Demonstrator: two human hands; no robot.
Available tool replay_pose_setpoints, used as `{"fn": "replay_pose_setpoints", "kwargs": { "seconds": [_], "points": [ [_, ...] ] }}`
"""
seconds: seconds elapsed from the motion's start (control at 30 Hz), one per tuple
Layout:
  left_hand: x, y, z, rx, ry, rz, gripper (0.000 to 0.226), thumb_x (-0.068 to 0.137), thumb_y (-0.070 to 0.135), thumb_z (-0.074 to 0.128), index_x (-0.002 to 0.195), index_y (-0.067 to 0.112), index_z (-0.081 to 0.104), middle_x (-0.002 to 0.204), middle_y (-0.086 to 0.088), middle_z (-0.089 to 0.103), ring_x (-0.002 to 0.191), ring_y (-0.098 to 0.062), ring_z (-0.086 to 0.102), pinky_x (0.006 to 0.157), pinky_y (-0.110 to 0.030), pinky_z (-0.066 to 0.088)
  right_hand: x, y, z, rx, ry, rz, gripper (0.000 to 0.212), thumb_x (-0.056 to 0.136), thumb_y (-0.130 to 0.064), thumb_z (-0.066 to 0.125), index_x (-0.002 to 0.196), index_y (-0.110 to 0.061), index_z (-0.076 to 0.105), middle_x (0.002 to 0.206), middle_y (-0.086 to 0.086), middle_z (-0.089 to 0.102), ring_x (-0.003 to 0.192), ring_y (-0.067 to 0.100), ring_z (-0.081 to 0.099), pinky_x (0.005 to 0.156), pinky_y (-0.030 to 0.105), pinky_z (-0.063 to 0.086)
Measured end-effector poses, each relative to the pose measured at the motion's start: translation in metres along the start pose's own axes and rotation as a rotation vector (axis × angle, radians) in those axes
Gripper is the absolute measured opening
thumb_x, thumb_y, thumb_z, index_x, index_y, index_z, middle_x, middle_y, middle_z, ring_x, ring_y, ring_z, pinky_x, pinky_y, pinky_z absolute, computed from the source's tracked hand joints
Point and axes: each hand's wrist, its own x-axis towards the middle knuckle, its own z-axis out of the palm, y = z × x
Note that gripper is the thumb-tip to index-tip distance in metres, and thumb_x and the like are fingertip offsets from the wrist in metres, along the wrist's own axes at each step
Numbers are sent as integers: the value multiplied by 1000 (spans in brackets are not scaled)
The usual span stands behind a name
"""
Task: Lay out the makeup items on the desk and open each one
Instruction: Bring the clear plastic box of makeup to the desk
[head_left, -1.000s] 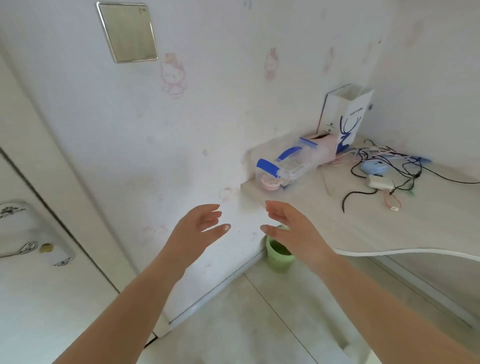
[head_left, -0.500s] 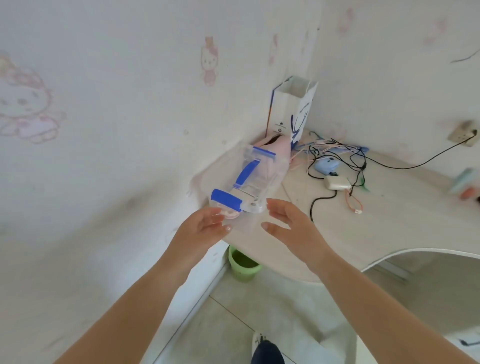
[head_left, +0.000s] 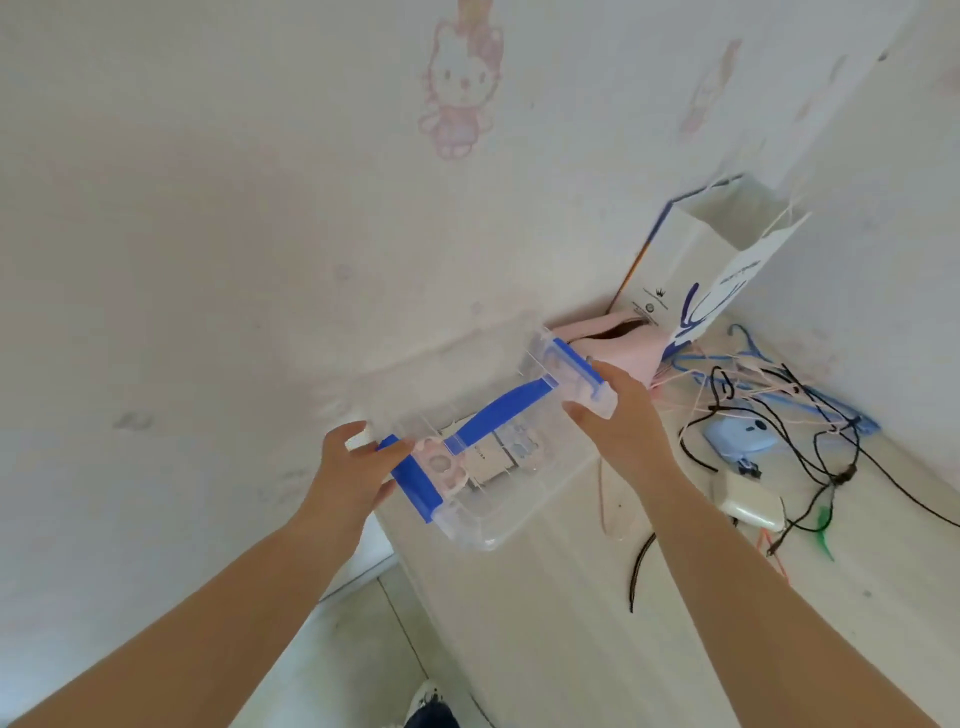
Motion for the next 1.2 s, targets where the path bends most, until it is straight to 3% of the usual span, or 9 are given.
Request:
{"fn": "replay_pose_setpoints", "kwargs": {
  "seconds": [0.07, 0.17, 0.27, 0.37, 0.57, 0.7, 0.93, 1.07, 1.2],
  "points": [
    [9, -2, 5, -13, 33, -4, 56, 78, 19, 75, 122, 23, 42, 108, 0, 60, 92, -9, 63, 82, -29, 50, 30, 10, -3, -71, -16, -36, 38, 80, -27, 70, 115, -28, 55, 98, -17, 51, 87, -8, 42, 76, 2, 33],
    [14, -6, 6, -9, 41, -36, 47, 79, 19, 73, 119, 17, 49, 107, -3, 66, 89, -14, 68, 72, -28, 54, 61, 24, -1, -206, -130, 18, 55, 83, -34, 67, 132, -19, 45, 119, 2, 55, 94, 8, 44, 81, 24, 35],
    [16, -13, 3, -71, -6, -115, 51, 77, 27, 74, 121, 9, 54, 108, -9, 70, 97, -22, 69, 82, -36, 56, 79, 34, 2, -173, -175, 79, 60, 85, -37, 65, 137, -22, 39, 125, 0, 58, 102, 15, 53, 85, 28, 37],
    [13, -20, 4, -87, -59, -162, 57, 65, 42, 77, 109, 8, 65, 102, -9, 73, 89, -23, 71, 73, -34, 58, 91, 39, 4, -156, -184, 105, 55, 86, -38, 63, 135, -22, 43, 123, -1, 60, 100, 16, 54, 88, 31, 40],
    [14, -22, 9, -123, -20, -169, 39, 80, 37, 69, 106, 8, 67, 95, -9, 75, 78, -20, 72, 63, -31, 59, 102, 45, 13, -241, -306, 126, 50, 86, -43, 59, 128, -19, 48, 105, -2, 57, 90, 17, 53, 79, 30, 41],
    [14, -16, 5, -136, -1, -139, 36, 85, 33, 65, 109, 7, 65, 94, -9, 75, 75, -20, 72, 58, -30, 58, 92, 45, 10, -175, -269, 188, 51, 83, -44, 64, 127, -19, 50, 99, -1, 58, 87, 20, 58, 84, 38, 51],
    [13, -1, -12, -129, -82, -104, 33, 87, 33, 63, 109, 9, 65, 101, -6, 74, 88, -22, 72, 68, -36, 56, 28, 41, -4, 126, -159, 332, 43, 83, -38, 66, 120, -19, 57, 88, 0, 59, 71, 13, 57, 54, 22, 43],
    [7, 3, -32, -85, -179, -109, 27, 85, 34, 65, 104, 14, 68, 99, -2, 75, 86, -18, 72, 74, -37, 53, -24, 20, -18, 99, -87, 360, 35, 82, -46, 64, 112, -29, 57, 85, -2, 59, 64, 11, 54, 55, 21, 43],
    [-4, 8, -60, 5, -361, -119, 21, 82, 36, 67, 93, 21, 76, 98, 0, 75, 84, -17, 73, 68, -34, 56, -109, -1, -20, 161, 99, 476, 37, 82, -53, 59, 111, -30, 56, 93, -2, 62, 80, 14, 61, 71, 32, 52]
  ]
}}
